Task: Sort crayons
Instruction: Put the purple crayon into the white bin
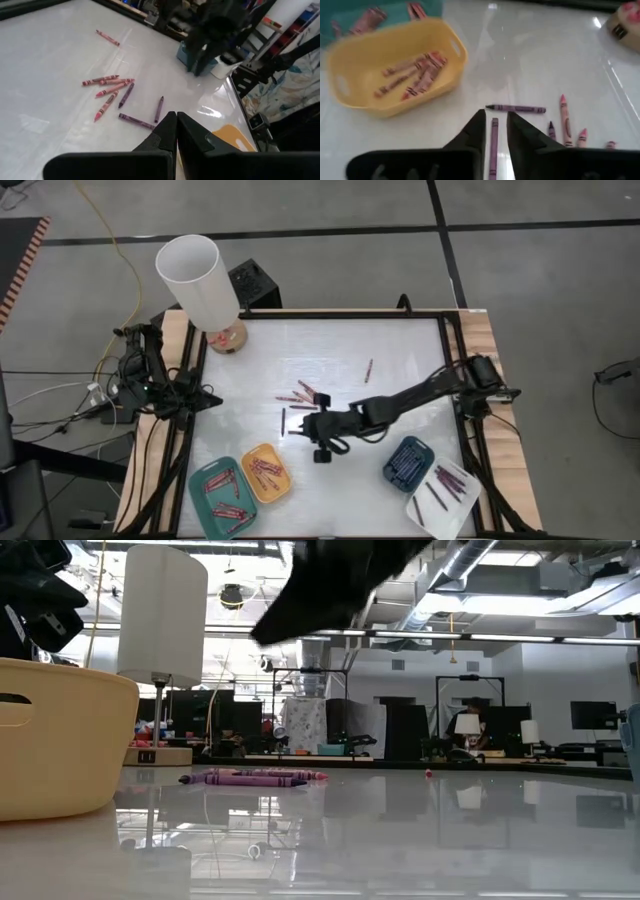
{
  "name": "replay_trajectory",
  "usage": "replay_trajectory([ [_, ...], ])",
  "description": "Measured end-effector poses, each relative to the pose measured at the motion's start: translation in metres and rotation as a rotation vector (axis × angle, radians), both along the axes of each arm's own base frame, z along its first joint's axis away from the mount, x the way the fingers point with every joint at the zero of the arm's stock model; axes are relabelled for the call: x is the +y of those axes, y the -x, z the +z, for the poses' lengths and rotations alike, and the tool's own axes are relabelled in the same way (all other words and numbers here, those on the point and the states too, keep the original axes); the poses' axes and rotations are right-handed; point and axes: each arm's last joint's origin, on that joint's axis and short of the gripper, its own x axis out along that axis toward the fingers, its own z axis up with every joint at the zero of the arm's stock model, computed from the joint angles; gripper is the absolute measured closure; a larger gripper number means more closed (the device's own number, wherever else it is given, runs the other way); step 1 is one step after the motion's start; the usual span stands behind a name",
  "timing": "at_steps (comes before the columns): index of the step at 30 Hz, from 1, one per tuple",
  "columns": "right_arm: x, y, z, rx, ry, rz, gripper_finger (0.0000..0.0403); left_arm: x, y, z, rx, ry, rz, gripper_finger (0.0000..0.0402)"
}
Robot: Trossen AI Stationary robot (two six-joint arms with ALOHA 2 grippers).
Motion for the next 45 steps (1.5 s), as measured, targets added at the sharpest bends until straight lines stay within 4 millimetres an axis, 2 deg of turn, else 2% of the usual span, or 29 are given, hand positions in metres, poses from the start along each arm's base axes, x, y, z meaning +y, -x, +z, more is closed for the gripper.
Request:
replay_trajectory([
  [8, -0.013, -0.022, -0.056, 0.117, 0.027, -0.024, 0.0256, -0.001, 0.0, -0.001, 0.017, 0.008, -0.046, 0.0401],
  [10, -0.016, -0.025, -0.065, 0.134, 0.03, -0.034, 0.0236, -0.002, 0.0, 0.0, 0.021, 0.011, -0.058, 0.0401],
  [15, -0.024, -0.03, -0.072, 0.133, 0.029, -0.054, 0.0205, -0.002, 0.0, -0.001, 0.029, 0.015, -0.078, 0.0401],
  [21, -0.033, -0.032, -0.078, 0.143, 0.027, -0.068, 0.02, -0.003, 0.001, -0.001, 0.034, 0.017, -0.092, 0.0401],
  [37, -0.033, -0.038, -0.1, 0.172, -0.015, -0.062, 0.02, -0.003, 0.001, -0.001, 0.034, 0.017, -0.092, 0.0401],
  [45, -0.032, -0.039, -0.112, 0.2, -0.058, -0.067, 0.0225, -0.003, 0.001, -0.001, 0.036, 0.016, -0.096, 0.0401],
])
